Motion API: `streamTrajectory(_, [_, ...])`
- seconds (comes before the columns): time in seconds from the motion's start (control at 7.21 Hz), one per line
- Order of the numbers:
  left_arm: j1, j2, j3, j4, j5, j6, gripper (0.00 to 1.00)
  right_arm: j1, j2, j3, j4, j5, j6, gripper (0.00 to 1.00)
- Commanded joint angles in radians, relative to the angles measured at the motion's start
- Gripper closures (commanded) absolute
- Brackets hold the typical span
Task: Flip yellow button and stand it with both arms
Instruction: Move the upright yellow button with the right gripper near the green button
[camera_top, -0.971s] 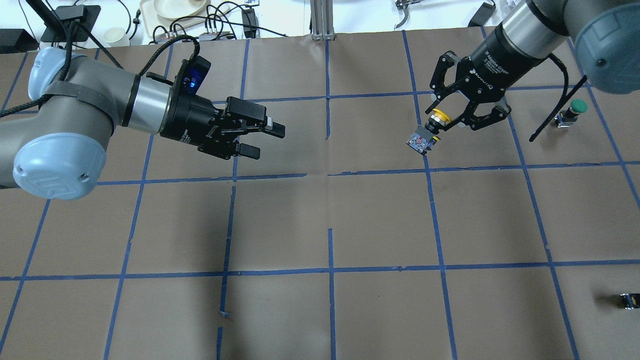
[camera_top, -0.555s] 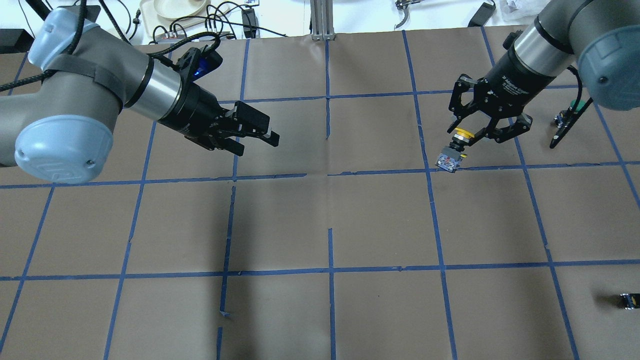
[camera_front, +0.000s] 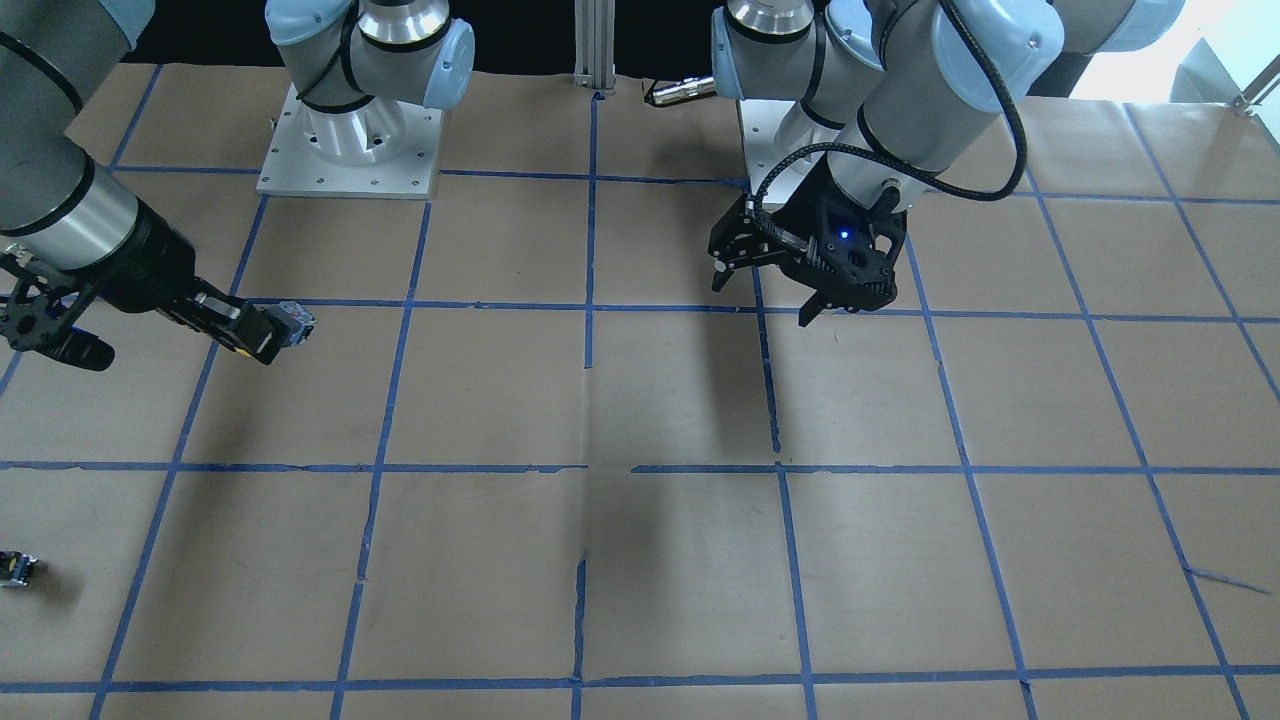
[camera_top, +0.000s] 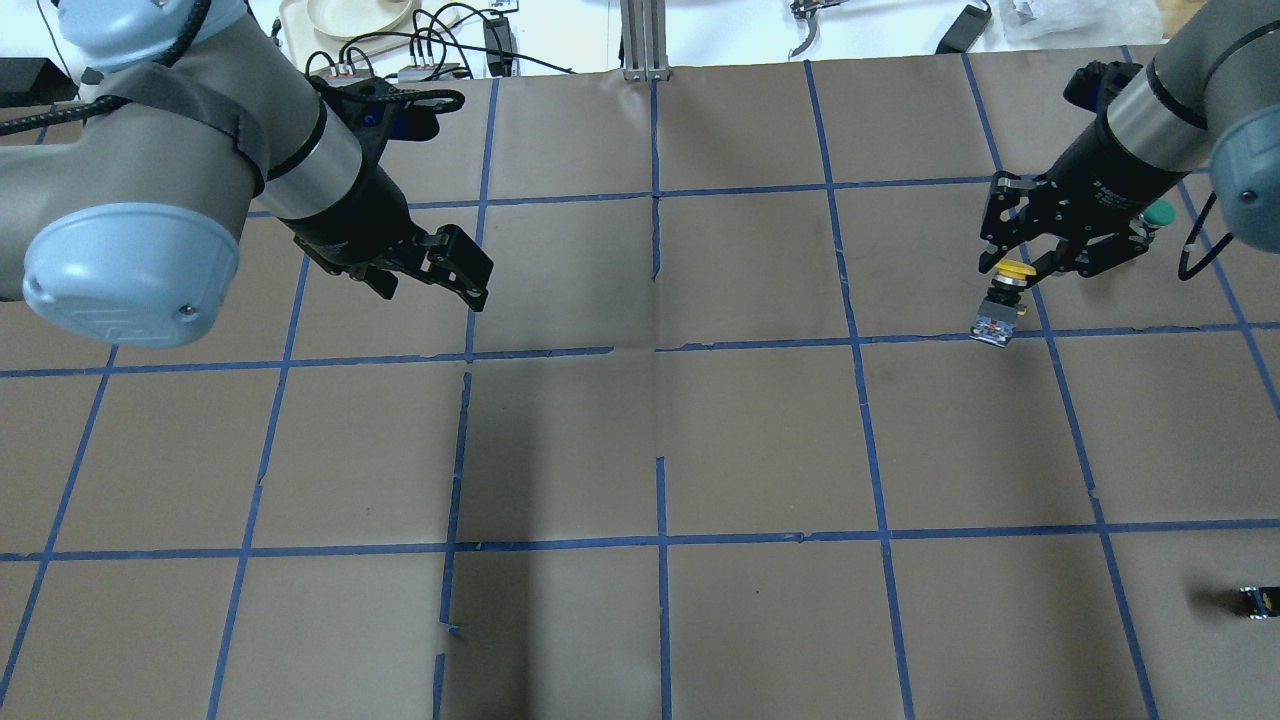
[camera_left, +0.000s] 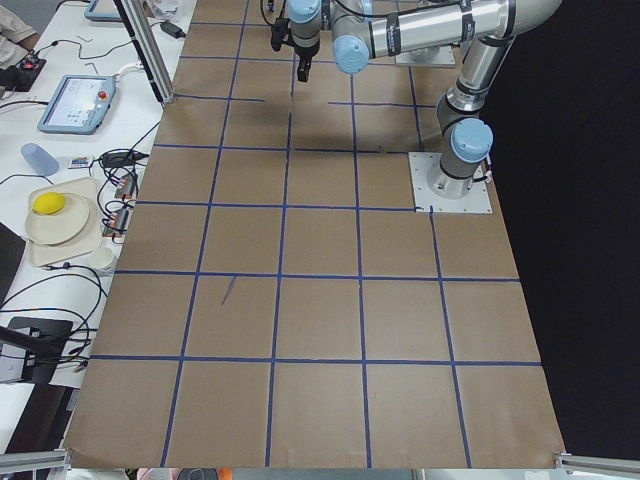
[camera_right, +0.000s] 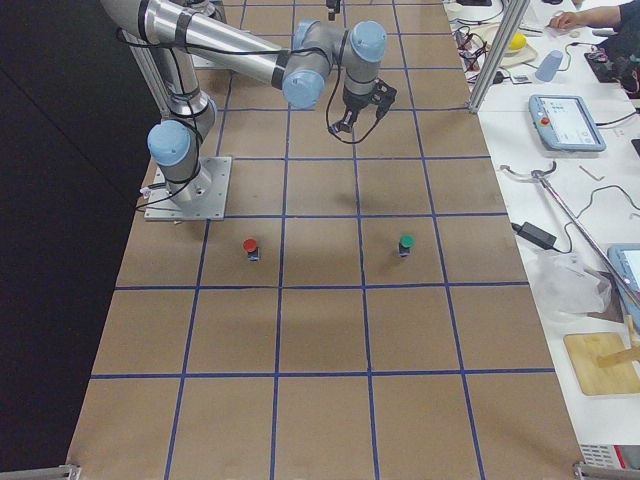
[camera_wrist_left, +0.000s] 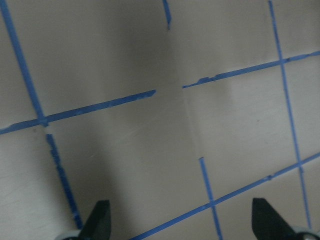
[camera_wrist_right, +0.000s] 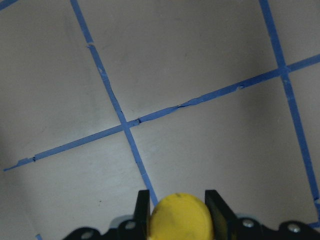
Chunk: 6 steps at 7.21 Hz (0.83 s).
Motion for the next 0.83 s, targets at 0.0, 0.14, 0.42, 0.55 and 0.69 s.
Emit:
streamTrajectory(0.0, [0.000,-0.008,0.120,-0.120,0.080,0.001,0.00,-0.078,0.002,0.064,-0.153,-0.014,-0.223,0.97])
streamTrajectory(0.14, [0.003,-0.009,0.161,-0.171,0.086,0.001,0.00,-0.133,0.006,0.104,-0.228,-0.009,-0.326,0.97])
streamTrajectory(0.42, [0.084,-0.011,0.156,-0.136,0.070,-0.060,0.00,-0.242,0.021,0.187,-0.410,-0.003,-0.618,0.97])
streamTrajectory(0.55, [0.086,-0.003,0.156,-0.145,0.083,-0.092,0.00,-0.288,0.043,0.224,-0.540,0.000,-0.706,0.97])
streamTrajectory(0.69, [0.086,-0.009,0.169,-0.156,0.083,-0.106,0.00,-0.304,0.067,0.262,-0.637,0.002,-0.769,0.97])
